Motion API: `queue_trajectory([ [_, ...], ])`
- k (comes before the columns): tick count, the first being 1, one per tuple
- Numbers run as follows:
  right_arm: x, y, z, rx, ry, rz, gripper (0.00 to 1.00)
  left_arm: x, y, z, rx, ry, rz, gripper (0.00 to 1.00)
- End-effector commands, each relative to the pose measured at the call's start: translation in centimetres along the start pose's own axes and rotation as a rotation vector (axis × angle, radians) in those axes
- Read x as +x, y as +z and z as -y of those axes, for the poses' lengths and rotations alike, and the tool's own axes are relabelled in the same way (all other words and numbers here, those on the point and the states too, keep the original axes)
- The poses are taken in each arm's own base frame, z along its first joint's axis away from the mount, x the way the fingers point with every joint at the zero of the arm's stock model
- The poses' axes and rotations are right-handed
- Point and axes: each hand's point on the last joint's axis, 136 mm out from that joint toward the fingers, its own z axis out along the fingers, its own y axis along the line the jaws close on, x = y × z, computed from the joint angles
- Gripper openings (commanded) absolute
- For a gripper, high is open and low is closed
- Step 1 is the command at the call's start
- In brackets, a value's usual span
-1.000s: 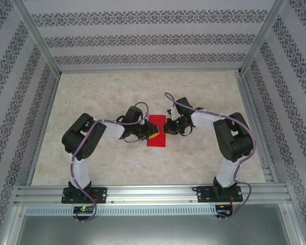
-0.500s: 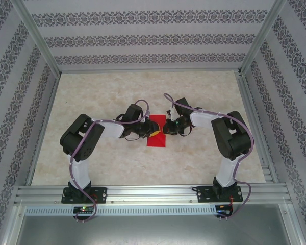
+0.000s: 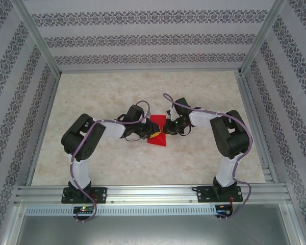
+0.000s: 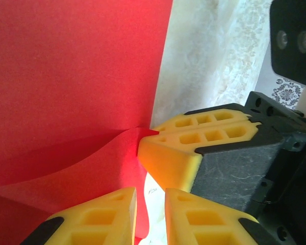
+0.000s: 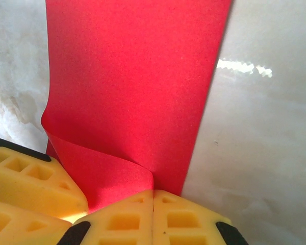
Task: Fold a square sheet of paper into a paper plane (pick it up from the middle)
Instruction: Fold the triangle a second time at the center of the table.
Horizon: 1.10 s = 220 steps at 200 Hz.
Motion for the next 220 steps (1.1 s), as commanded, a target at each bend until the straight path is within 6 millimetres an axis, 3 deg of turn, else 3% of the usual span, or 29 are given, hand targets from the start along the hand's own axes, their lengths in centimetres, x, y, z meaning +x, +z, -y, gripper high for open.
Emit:
queue_trajectory([
  [1, -0.7, 0.2, -0.2, 0.007, -0.030, 0.011, 0.04, 0.3, 0.6, -0.7, -0.030, 0.015, -0.010, 0.24],
  [63, 0.3, 0.0, -0.6, -0.011, -0.019, -0.010, 0.05, 0.4, 0.6, -1.0, -0.042, 0.017, -0.010, 0.24],
  [128, 0.5, -0.1, -0.5, 0.001, -0.013, -0.008, 0.05, 0.4, -0.2, 2.1, 0.063, 0.088, 0.000, 0.24],
  [220, 0.6, 0.0, -0.1, 0.021, -0.008, -0.009, 0.05, 0.8, 0.8, -0.8, -0.034, 0.038, -0.020, 0.23],
])
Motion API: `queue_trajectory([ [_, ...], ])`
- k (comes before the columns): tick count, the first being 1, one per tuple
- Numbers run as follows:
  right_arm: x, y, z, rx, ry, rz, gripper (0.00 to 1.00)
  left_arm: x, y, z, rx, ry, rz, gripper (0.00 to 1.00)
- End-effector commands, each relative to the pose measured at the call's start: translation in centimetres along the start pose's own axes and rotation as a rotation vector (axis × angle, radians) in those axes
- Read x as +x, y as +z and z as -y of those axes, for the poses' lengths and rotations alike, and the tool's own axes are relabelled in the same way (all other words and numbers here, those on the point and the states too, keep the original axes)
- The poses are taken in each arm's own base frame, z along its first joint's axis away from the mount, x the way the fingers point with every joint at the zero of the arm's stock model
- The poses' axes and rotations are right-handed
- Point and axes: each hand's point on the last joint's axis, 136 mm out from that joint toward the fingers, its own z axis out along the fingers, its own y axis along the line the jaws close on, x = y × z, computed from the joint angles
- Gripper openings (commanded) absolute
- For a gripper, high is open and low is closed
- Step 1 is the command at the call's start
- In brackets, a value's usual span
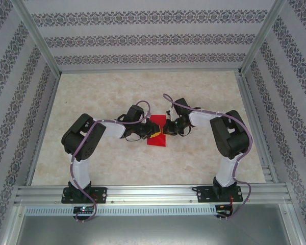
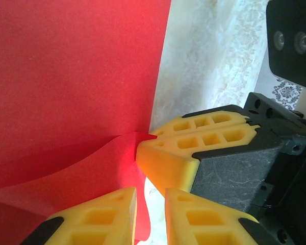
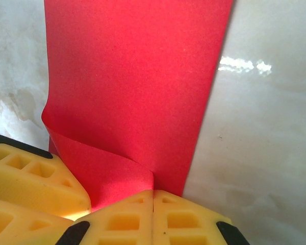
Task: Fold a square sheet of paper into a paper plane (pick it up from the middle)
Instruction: Fold the triangle a second time at the center of the table.
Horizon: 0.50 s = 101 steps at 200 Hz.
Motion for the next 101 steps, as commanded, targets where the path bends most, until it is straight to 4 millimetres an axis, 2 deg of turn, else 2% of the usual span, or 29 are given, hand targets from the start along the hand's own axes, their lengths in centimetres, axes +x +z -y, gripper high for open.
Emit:
queue_trajectory([
  [1, 0.25, -0.14, 0.01, 0.020, -0.011, 0.001, 0.05, 0.68, 0.68, -0.76, -0.037, 0.023, -0.017, 0.23],
  [55, 0.29, 0.05, 0.33, 0.032, -0.005, -0.003, 0.05, 0.67, 0.83, -1.45, -0.065, 0.019, -0.018, 0.23],
  [101, 0.11, 0.15, 0.78, 0.054, -0.005, -0.001, 0.05, 0.59, 0.90, -1.08, -0.049, 0.023, -0.021, 0.23],
])
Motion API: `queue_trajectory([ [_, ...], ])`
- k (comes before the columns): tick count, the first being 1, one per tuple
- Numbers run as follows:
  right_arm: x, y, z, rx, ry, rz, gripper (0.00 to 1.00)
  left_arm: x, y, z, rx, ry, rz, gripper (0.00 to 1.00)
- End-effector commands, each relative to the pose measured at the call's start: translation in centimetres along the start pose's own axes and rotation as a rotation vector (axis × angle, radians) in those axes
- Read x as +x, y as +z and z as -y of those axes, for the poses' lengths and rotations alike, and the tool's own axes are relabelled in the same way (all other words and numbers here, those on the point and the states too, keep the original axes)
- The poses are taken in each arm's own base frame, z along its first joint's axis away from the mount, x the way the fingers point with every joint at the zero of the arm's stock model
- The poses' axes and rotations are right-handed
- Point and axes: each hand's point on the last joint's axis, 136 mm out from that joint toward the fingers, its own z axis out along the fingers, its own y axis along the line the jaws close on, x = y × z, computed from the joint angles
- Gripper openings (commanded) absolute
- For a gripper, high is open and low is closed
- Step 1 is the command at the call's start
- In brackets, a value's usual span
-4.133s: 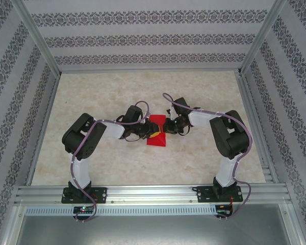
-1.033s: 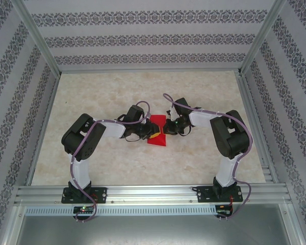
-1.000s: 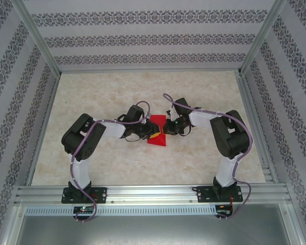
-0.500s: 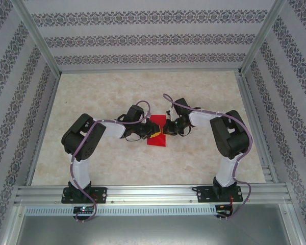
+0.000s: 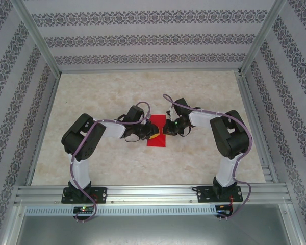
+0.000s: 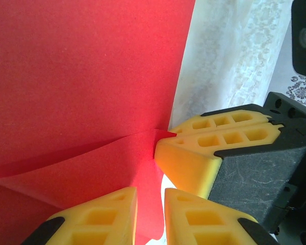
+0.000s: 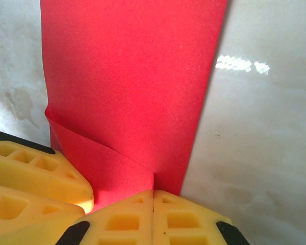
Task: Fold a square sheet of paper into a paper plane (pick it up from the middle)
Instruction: Fold the triangle a second time at the center of the table.
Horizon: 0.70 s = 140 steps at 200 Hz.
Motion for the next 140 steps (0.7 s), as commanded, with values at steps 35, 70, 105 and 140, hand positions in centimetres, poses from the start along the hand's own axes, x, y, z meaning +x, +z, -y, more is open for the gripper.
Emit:
queue_trajectory([
  [35, -0.1, 0.2, 0.7, 0.052, -0.006, 0.001, 0.04, 0.5, 0.8, 0.9, 0.041, 0.034, -0.023, 0.23],
  [70, -0.4, -0.4, 0.2, 0.046, -0.018, 0.021, 0.04, 0.5, 0.5, 1.6, 0.058, 0.050, -0.016, 0.23],
  [105, -0.5, -0.5, 0.2, 0.047, -0.018, 0.023, 0.04, 0.5, 0.6, 0.5, 0.013, 0.035, -0.016, 0.23],
  [140, -0.4, -0.1, 0.5, 0.052, -0.013, 0.016, 0.04, 0.6, 1.0, -0.7, -0.020, 0.006, -0.020, 0.22],
])
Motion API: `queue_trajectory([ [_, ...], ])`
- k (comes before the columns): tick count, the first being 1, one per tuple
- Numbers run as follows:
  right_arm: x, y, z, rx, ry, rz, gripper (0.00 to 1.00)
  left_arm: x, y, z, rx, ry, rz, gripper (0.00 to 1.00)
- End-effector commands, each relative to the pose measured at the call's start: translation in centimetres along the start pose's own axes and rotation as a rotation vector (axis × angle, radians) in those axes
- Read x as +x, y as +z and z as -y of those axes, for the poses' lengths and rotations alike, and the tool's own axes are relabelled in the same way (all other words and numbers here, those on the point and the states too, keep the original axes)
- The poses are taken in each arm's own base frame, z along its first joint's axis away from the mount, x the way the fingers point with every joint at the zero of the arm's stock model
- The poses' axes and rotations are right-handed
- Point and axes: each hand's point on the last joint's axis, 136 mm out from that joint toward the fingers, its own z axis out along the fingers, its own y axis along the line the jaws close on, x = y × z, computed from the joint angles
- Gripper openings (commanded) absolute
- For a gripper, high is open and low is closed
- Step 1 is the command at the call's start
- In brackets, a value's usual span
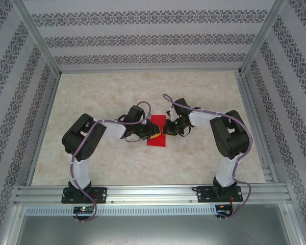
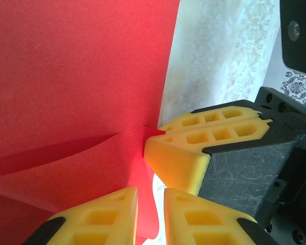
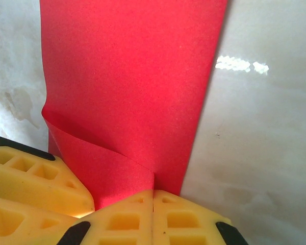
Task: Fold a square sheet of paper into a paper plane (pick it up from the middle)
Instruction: Fold the triangle a second time at the center of the table.
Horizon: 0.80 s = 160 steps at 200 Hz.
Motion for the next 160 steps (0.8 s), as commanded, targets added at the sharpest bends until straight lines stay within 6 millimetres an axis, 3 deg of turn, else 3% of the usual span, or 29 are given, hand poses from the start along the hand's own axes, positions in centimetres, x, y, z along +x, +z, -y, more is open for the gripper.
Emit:
queue_trajectory([
  [1, -0.3, -0.1, 0.4, 0.048, -0.013, 0.014, 0.04, 0.5, 0.9, -1.2, -0.041, -0.009, -0.014, 0.22],
  [111, -0.3, -0.3, 0.2, 0.043, -0.010, 0.012, 0.06, 0.3, 0.7, -3.8, -0.153, -0.081, 0.014, 0.22],
  [160, -1.5, -3.5, -1.3, 0.044, -0.002, 0.096, 0.25, 0.6, 0.3, -5.5, -0.231, -0.119, 0.035, 0.20],
])
